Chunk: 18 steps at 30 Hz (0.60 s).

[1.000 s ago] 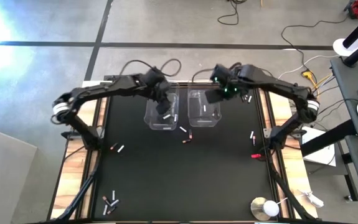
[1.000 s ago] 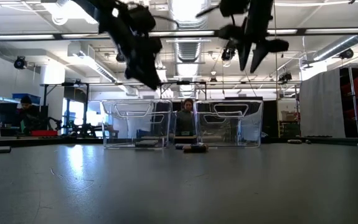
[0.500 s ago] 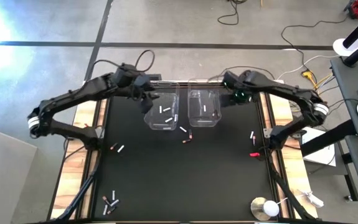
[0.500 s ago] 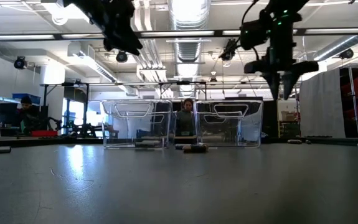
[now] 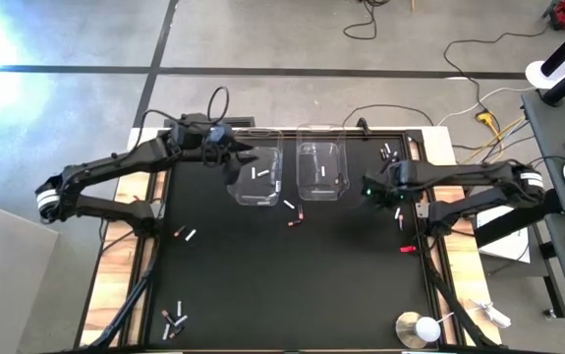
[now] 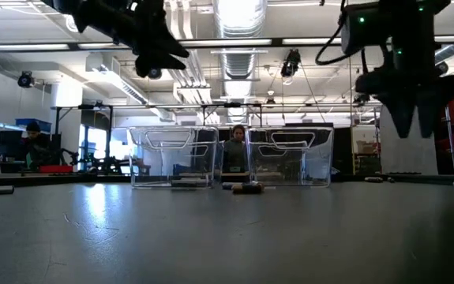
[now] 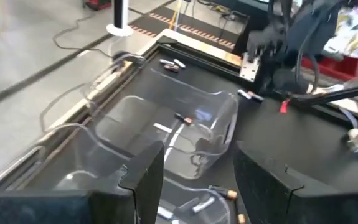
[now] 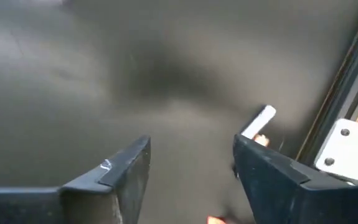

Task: Sort batteries
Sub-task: Put the white battery into the left transparent bin

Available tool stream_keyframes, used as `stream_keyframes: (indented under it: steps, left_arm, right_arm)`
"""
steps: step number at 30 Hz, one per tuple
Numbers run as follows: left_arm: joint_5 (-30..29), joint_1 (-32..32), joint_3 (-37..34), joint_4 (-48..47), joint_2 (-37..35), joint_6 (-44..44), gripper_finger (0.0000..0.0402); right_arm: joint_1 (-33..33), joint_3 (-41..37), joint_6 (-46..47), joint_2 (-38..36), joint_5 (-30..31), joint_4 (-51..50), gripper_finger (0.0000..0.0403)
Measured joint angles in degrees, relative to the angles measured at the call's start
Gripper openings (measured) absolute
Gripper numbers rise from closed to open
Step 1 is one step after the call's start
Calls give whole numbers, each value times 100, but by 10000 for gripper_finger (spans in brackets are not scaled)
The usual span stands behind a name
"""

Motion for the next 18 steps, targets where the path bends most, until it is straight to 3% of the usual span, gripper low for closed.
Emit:
stream_keyframes:
  steps: [6, 18]
  left_arm:
    - [388, -63, 0, 58, 236, -129, 171]
    - [408, -341, 0, 8, 233, -417, 171]
  right_arm:
    - [9, -289, -1264, 427, -212, -11, 256]
    - [-621, -307, -4282, 1320, -428, -168, 317]
